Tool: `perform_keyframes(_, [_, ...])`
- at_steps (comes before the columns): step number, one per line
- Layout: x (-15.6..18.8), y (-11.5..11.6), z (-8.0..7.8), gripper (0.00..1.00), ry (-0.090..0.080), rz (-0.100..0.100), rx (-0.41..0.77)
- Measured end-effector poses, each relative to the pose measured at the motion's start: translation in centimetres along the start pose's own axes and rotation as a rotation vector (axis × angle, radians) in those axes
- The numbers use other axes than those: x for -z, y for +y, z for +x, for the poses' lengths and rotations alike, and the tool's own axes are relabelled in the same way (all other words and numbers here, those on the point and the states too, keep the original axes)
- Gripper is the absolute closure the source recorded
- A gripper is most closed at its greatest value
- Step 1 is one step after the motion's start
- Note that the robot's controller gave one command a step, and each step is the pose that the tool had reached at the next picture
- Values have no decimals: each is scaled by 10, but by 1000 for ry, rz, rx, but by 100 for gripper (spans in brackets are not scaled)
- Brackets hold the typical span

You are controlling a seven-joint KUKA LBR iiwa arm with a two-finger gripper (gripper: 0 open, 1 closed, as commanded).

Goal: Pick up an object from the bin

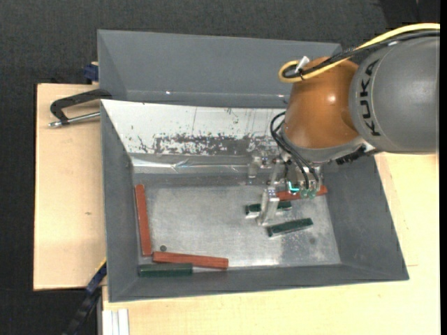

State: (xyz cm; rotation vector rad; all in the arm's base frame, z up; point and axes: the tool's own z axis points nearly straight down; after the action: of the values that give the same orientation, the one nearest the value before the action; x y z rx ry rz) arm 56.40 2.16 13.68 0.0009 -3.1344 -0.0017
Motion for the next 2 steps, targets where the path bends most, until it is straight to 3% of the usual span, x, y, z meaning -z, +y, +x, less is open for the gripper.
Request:
perform_keyframes(1, [4, 0, -2, 0, -8, 0, -1])
perform_keyframes(2, [-15, -16, 5, 0, -18, -1, 69])
